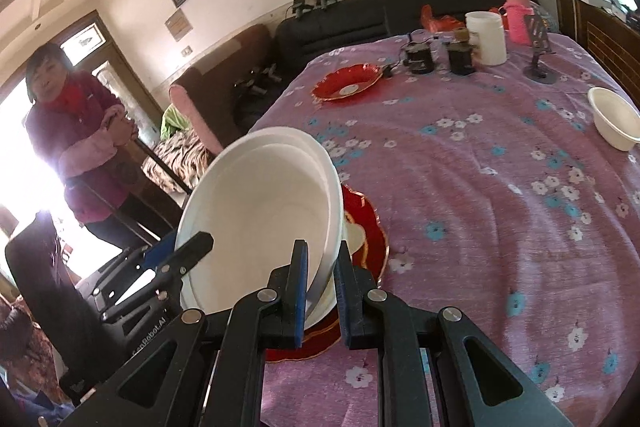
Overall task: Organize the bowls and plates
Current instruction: 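Lift the large white bowl and carry it over the plate stack, then lower the large white bowl onto the cream bowl and open the left gripper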
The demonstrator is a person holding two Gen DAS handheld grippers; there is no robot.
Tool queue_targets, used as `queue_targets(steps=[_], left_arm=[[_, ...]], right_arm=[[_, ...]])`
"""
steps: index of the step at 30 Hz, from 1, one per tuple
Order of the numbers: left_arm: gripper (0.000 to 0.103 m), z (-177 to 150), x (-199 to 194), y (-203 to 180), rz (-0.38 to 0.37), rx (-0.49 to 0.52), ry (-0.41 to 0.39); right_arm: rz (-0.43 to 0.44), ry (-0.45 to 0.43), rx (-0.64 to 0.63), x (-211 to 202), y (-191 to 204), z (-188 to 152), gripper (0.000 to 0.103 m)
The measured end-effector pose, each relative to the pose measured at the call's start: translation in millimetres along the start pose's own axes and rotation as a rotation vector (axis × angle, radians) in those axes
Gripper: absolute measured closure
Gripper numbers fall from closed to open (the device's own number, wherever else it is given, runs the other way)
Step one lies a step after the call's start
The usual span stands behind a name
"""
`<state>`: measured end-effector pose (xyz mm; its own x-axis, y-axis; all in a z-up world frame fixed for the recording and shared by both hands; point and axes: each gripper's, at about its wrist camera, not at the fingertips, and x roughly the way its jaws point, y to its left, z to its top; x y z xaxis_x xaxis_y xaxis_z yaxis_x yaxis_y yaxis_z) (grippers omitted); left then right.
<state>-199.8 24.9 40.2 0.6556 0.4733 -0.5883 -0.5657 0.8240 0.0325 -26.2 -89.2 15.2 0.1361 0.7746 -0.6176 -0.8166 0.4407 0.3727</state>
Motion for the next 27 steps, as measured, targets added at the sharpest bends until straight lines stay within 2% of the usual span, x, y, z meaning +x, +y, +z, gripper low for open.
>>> queue_targets(steps=[12,27], left_arm=[[0.080,-6,13,14,0.012,-0.034,0.045],[0.080,-5,20,15,0.017,-0.032,0.060]], right_arm=[[0.024,0.065,0.021,25,0,-7,0.087],[0.044,0.082,0.028,29,-3,-8,0.086]])
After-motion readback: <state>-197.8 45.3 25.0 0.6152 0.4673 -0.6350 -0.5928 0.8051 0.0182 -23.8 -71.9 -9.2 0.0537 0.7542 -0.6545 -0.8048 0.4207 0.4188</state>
